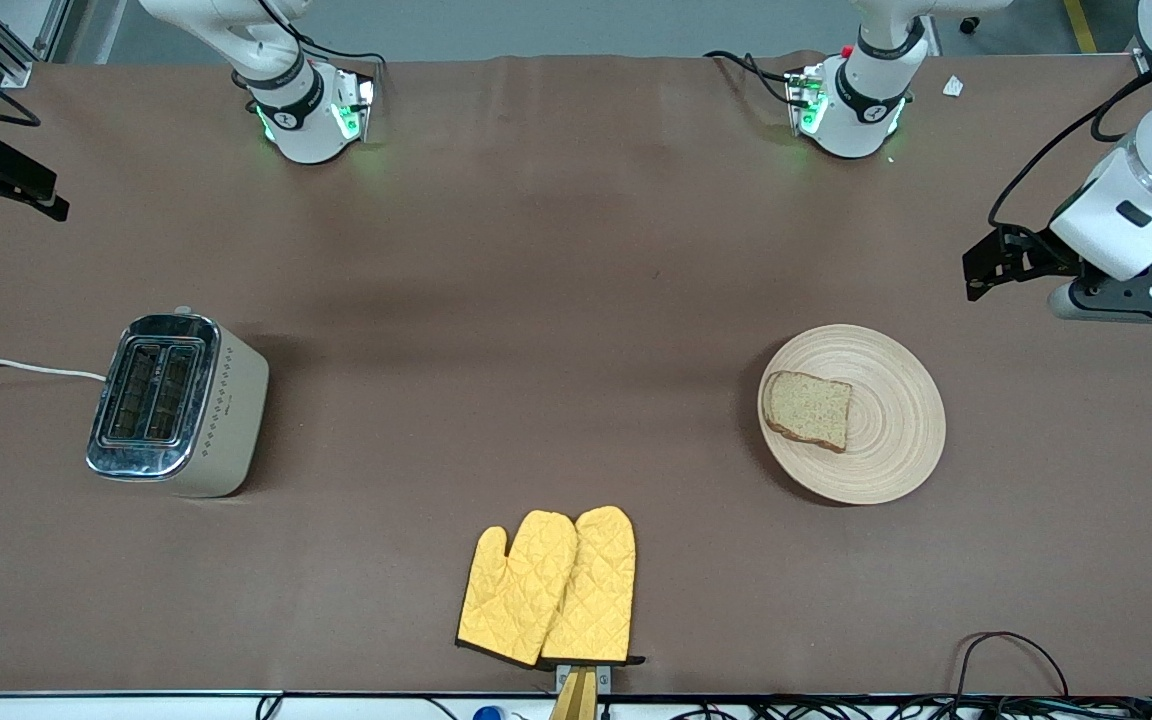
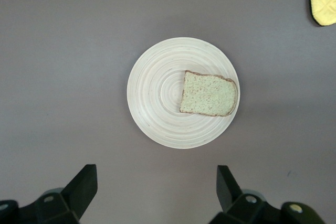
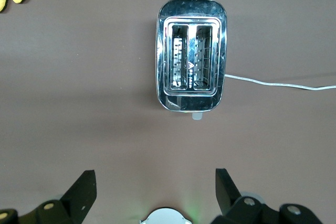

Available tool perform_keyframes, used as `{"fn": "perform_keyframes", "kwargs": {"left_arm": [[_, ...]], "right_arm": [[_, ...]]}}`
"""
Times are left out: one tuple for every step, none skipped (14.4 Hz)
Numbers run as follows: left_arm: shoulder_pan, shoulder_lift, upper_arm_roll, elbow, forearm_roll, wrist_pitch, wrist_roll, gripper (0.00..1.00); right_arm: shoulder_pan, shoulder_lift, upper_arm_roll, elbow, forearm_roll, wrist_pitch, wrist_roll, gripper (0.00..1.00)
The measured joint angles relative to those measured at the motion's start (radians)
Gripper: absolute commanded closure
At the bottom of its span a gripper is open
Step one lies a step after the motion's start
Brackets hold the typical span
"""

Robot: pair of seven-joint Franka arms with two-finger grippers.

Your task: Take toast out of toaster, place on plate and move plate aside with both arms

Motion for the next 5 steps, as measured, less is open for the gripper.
{"fn": "perform_keyframes", "kwargs": {"left_arm": [[0.012, -0.007, -0.008, -0.009, 0.000, 0.002, 0.000, 0.00], [0.017, -0.012, -0.013, -0.012, 0.000, 0.002, 0.000, 0.00], [0.019, -0.014, -0.016, -0.013, 0.000, 0.002, 0.000, 0.00], [0.019, -0.016, -0.019, -0.013, 0.000, 0.002, -0.001, 0.00], [0.019, -0.018, -0.020, -0.012, 0.000, 0.002, -0.002, 0.00]], "right_arm": [[0.000, 0.000, 0.000, 0.000, 0.000, 0.000, 0.000, 0.00], [0.000, 0.000, 0.000, 0.000, 0.000, 0.000, 0.000, 0.00], [0.000, 0.000, 0.000, 0.000, 0.000, 0.000, 0.000, 0.00], [0.000, 0.000, 0.000, 0.000, 0.000, 0.000, 0.000, 0.00], [0.000, 0.000, 0.000, 0.000, 0.000, 0.000, 0.000, 0.00]]}}
